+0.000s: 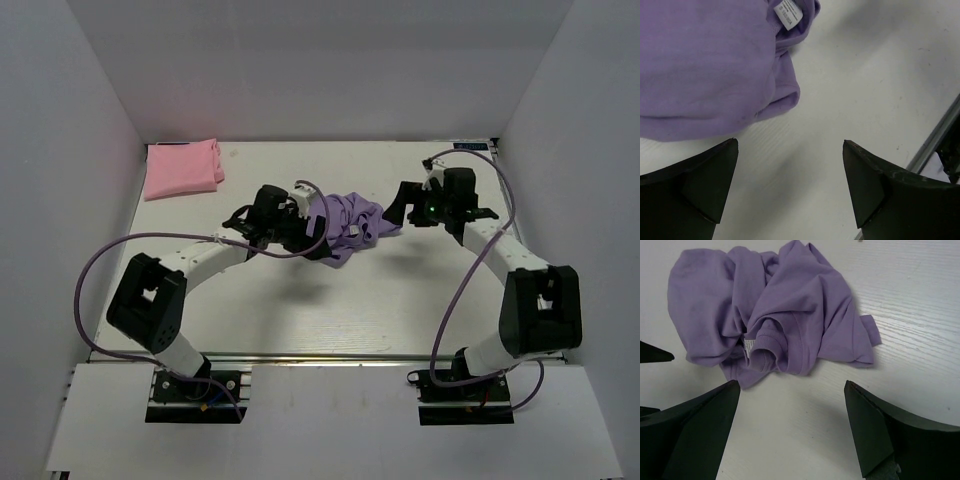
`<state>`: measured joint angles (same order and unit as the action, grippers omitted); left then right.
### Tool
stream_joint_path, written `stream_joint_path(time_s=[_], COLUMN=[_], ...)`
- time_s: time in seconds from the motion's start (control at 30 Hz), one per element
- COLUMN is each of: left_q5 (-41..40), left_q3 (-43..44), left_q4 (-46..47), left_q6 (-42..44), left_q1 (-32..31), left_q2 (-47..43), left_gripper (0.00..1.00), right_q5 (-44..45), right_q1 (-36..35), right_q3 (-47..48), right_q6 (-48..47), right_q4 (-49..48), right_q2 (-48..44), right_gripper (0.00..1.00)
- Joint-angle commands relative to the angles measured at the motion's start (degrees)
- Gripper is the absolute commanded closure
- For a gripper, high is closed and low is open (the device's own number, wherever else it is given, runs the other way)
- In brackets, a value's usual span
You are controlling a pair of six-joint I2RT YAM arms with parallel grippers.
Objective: Fold and stack the t-shirts
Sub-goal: Flatten out the tshirt
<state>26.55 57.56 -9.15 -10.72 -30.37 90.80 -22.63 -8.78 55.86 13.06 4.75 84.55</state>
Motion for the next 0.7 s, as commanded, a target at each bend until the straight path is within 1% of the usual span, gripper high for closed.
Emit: stream_joint_path(time_s=[0.0, 0.03, 0.1, 0.13, 0.17, 0.27, 0.37, 0.47, 0.53, 0.57, 0.6, 0.63, 0.67], left_q5=[-8.0, -11.5, -14.5, -17.6, -19.0, -24.2, -28.6, -30.7, -30.7, -29.8, -29.3, -29.3, -29.3], left_q3=[4.0, 5.5, 7.9, 8.6, 8.6, 10.1, 13.3, 15.3, 17.1, 17.6, 17.6, 17.6, 18.2], left_q4=[-1.9, -1.9, -3.8, -4.3, -4.3, -4.3, -7.3, -8.4, -9.1, -9.1, -8.2, -8.2, -7.6], left_q6=[1.1, 0.4, 0.3, 0.3, 0.3, -0.2, 0.3, 0.3, 0.3, 0.3, 0.3, 0.3, 0.3], left_q1=[-2.2, -3.3, -3.8, -4.6, -5.2, -5.7, -6.3, -6.3, -6.3, -6.3, -6.3, -6.3, -6.3], left_q2=[2.4, 3.1, 5.2, 5.2, 5.9, 6.5, 9.7, 12.5, 14.5, 14.5, 15.0, 15.0, 15.5], left_gripper=[0.06, 0.06, 0.05, 0.05, 0.05, 0.05, 0.05, 0.11, 0.23, 0.28, 0.3, 0.36, 0.41], right_q5=[-2.9, -2.7, -2.9, -3.6, -4.3, -6.9, -7.1, -6.9, -6.1, -5.7, -4.8, -4.4, -3.8], right_q1=[-1.3, -2.0, -2.6, -3.0, -3.3, -4.4, -5.5, -6.8, -7.3, -7.7, -7.9, -7.9, -8.4], right_q3=[3.4, 3.4, 4.1, 4.5, 4.7, 5.8, 8.2, 10.7, 12.4, 12.8, 13.0, 14.2, 14.5], right_q6=[-0.7, -0.5, 0.5, 0.8, 1.1, 2.1, 2.6, 2.6, 2.8, 3.2, 3.1, 3.2, 3.4], right_q4=[0.3, -0.8, -1.1, -1.7, -1.9, -3.4, -3.3, -3.3, -3.1, -3.3, -3.3, -3.1, -2.9], right_q2=[2.8, 3.8, 4.9, 6.5, 6.9, 9.9, 13.3, 17.1, 18.2, 19.8, 20.5, 20.9, 21.9], right_gripper=[0.1, 0.1, 0.1, 0.13, 0.16, 0.16, 0.16, 0.16, 0.2, 0.25, 0.28, 0.3, 0.38])
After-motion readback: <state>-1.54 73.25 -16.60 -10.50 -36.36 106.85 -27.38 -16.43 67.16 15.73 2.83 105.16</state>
